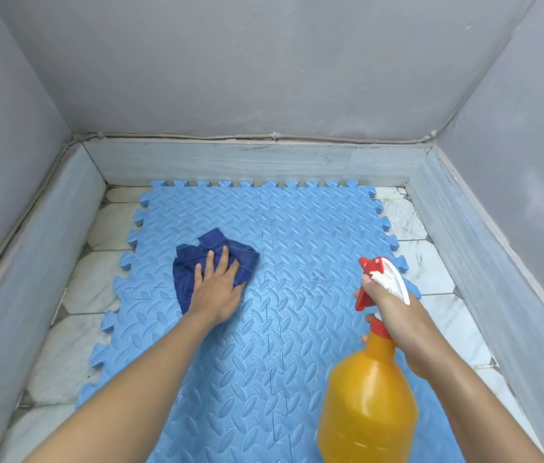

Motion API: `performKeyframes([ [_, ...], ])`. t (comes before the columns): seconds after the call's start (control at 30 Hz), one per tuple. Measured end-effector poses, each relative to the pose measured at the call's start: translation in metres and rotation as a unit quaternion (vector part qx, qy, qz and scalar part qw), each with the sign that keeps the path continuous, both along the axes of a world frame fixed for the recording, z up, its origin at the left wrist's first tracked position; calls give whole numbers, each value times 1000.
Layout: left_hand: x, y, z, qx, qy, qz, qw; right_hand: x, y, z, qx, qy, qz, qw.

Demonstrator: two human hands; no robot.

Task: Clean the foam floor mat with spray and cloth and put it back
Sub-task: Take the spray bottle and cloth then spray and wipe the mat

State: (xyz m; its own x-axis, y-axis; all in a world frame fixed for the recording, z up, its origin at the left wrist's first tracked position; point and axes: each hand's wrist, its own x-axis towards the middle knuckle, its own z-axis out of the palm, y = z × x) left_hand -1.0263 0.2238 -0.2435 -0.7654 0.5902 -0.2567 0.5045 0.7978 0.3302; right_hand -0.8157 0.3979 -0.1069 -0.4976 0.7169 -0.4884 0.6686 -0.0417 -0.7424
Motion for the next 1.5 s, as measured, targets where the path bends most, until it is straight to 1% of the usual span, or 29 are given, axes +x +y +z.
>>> performKeyframes([
  [0.13,-1,-12,1,33,-9,5,999,-4,-7,2,2,-14,10,1000],
  [0.27,-1,-24,4,45,-25,27,998,-9,-20,6,43,-24,63,997],
  [0.4,-5,-40,11,35,-47,53,997,-15,-34,16,86,-27,116,989],
  [0.47,-6,-46,17,45,-70,79,993,-16,-41,19,83,-32,127,988],
  [0.57,-7,-49,28,81,-113,128,982,-14,-51,24,105,-49,153,981],
  [0.63,-6,-51,32,79,-123,137,980,-11,-52,23,103,-60,167,979],
  [0.77,-5,-57,33,75,-133,140,978,4,-45,15,60,-60,152,985],
  [0.87,-3,-56,33,75,-133,149,977,21,-35,11,19,-56,82,995],
  [0.93,2,-53,35,60,-137,138,979,35,-29,6,18,-65,56,996],
  [1.0,5,-51,36,58,-145,135,979,49,-25,5,12,-70,62,996],
  [1.1,3,-52,41,109,-161,175,965,64,-27,2,26,-86,128,988],
  [1.2,3,-56,51,181,-189,225,939,72,-49,-5,79,-119,217,966],
  [1.27,2,-58,57,206,-198,252,924,75,-68,-13,87,-143,259,951],
  [1.33,-1,-62,65,220,-201,274,914,76,-82,-19,88,-152,320,931],
  [1.43,-8,-70,78,259,-211,309,890,72,-105,-24,96,-113,433,889],
  [1.5,-13,-78,85,289,-213,327,874,68,-127,-28,104,-105,491,859],
])
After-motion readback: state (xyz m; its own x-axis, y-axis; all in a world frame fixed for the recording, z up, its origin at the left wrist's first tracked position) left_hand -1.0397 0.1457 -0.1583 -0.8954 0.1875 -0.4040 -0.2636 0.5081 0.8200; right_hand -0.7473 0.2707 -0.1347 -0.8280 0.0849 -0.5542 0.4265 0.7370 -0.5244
